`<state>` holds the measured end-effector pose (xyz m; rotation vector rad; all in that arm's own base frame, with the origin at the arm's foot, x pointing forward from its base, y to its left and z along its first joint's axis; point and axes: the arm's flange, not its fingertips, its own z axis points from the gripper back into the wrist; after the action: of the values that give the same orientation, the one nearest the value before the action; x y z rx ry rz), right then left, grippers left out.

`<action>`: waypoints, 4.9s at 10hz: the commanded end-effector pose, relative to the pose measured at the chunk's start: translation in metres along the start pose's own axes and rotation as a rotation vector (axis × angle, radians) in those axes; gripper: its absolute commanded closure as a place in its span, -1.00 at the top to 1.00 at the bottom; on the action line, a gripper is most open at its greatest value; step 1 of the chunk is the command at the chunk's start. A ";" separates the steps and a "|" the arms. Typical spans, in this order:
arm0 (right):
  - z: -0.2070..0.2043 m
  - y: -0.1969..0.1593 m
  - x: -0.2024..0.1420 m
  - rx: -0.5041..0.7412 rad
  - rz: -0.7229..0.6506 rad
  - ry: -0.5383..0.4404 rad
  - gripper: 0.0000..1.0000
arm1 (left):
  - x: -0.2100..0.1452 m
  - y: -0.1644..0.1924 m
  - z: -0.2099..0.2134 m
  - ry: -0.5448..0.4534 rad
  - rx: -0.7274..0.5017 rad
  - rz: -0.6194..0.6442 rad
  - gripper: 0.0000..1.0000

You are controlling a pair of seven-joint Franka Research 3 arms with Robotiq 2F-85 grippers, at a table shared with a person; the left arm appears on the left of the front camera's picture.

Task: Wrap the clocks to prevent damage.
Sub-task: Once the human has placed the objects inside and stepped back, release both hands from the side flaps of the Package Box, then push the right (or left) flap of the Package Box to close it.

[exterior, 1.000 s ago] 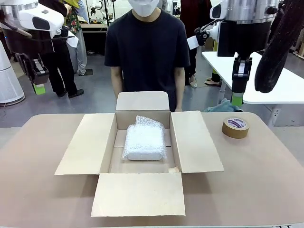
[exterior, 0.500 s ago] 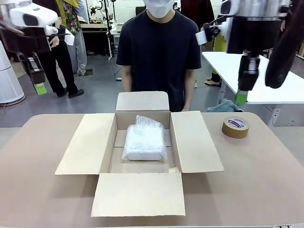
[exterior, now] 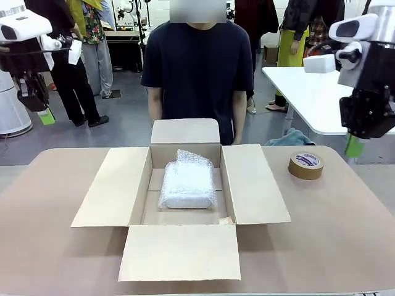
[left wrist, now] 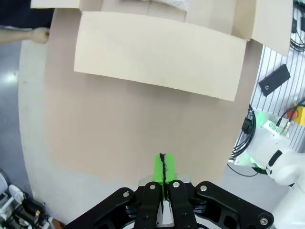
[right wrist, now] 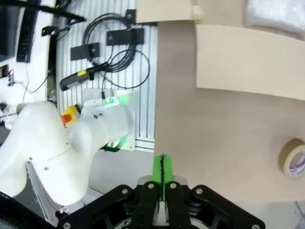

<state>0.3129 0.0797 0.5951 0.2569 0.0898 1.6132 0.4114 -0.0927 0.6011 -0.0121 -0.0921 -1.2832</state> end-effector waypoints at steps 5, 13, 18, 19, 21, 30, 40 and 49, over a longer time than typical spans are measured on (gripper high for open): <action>-0.003 -0.031 0.008 -0.283 -0.597 -0.031 -0.98 | -0.008 0.007 -0.009 -0.003 -0.019 -0.018 -0.99; -0.007 -0.052 -0.001 -0.219 -0.544 -0.052 -0.98 | -0.014 0.007 -0.024 0.162 -0.031 -0.291 -0.99; -0.009 -0.041 0.002 -0.251 -0.546 -0.065 -0.98 | -0.014 0.007 -0.024 0.162 -0.031 -0.291 -0.99; -0.009 -0.041 0.002 -0.251 -0.546 -0.065 -0.98 | -0.014 0.007 -0.024 0.162 -0.031 -0.291 -0.99; -0.009 -0.041 0.002 -0.251 -0.546 -0.065 -0.98 | -0.014 0.007 -0.024 0.162 -0.031 -0.291 -0.99; -0.009 -0.041 0.002 -0.251 -0.546 -0.065 -0.98 | -0.014 0.007 -0.024 0.162 -0.031 -0.291 -0.99; -0.009 -0.041 0.002 -0.251 -0.546 -0.065 -0.98 | -0.014 0.007 -0.024 0.162 -0.031 -0.291 -0.99; -0.008 -0.041 0.001 -0.244 -0.540 -0.066 -0.98 | -0.014 0.007 -0.024 0.162 -0.031 -0.291 -0.99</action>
<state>0.3509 0.0839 0.5788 0.0840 -0.0841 1.0646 0.4156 -0.0774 0.5757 0.0902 0.0777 -1.5952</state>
